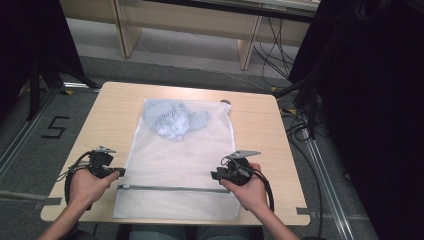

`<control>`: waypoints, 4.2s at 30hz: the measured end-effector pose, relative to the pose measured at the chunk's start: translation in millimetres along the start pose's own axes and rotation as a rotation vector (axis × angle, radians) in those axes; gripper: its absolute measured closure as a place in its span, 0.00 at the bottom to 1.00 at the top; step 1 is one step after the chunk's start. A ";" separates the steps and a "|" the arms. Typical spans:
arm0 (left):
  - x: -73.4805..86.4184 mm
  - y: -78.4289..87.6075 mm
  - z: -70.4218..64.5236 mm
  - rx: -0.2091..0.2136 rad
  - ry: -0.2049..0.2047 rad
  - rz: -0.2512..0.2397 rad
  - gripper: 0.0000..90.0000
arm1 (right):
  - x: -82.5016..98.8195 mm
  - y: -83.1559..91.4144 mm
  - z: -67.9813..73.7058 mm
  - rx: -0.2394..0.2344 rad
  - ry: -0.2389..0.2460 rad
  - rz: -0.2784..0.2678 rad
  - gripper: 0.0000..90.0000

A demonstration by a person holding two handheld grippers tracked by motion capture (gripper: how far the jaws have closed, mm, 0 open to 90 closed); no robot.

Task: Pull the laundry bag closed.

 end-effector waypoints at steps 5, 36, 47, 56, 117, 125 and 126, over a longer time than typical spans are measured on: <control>5.5 0.5 1.9 -0.006 0.028 0.050 0.97 | -1.3 -11.4 14.4 -0.008 0.047 0.007 0.78; 15.1 -6.4 7.4 0.002 0.078 0.141 0.97 | -22.8 -73.5 82.1 -0.110 0.106 0.060 0.75; 16.5 -5.7 7.9 0.005 0.077 0.155 0.97 | -14.3 -102.5 117.6 -0.208 0.099 0.116 0.83; 18.2 -4.5 8.8 0.012 0.075 0.175 0.96 | -16.6 -124.9 135.6 -0.210 0.141 0.134 0.84; 21.2 -7.0 2.4 -0.046 -0.080 0.213 0.99 | -16.8 -177.1 175.1 -0.238 0.028 0.304 0.97; 22.5 -7.8 -0.9 -0.041 0.002 0.190 0.99 | -17.1 -172.8 172.8 -0.243 0.044 0.298 0.97; 22.5 -7.9 -0.8 -0.040 0.002 0.187 0.99 | -17.5 -172.5 172.9 -0.249 0.048 0.293 0.97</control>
Point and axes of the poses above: each handheld gripper's, and its own axes: y roughly backward along the jaws, x roughly out of its underside, z roughly to its left, the point moved 7 cm from there along -y, roughly forward along the jaws, and after that the axes turned 9 degrees about -z, right-handed, at the moved point
